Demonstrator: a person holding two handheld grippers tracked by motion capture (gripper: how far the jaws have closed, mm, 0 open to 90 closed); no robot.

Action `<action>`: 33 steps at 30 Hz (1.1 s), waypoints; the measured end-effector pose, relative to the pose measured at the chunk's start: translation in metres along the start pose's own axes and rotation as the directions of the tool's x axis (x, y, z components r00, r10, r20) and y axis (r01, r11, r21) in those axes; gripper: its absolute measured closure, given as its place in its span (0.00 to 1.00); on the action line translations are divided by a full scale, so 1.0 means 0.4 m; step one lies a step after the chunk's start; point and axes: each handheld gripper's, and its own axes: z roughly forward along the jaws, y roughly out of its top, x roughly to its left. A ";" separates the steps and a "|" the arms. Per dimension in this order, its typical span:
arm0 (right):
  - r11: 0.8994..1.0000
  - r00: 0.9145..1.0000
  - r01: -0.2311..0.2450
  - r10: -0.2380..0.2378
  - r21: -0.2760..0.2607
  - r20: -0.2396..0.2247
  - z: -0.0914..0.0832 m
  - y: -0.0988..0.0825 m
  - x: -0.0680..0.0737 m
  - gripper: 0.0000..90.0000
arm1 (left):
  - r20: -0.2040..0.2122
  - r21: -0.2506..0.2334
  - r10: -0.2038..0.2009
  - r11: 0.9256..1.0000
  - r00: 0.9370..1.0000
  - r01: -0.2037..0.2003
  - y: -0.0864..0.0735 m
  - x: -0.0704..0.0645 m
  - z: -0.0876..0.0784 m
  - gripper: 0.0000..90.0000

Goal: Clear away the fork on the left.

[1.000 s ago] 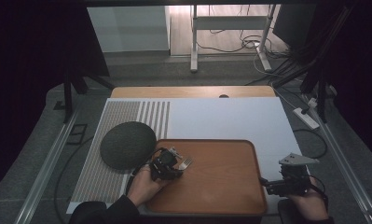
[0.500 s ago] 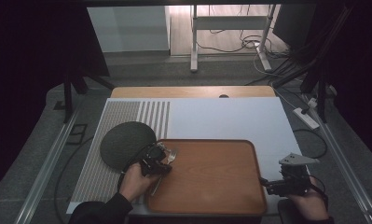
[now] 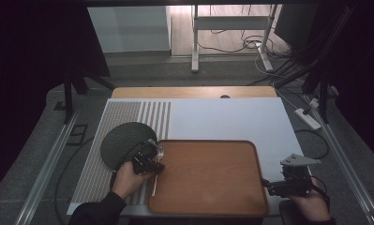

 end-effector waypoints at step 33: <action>1.000 1.000 0.003 -0.003 0.000 -0.001 -0.001 0.000 0.001 0.00 | -0.061 -0.181 0.082 0.979 0.995 -0.091 -0.016 -0.004 -0.045 0.14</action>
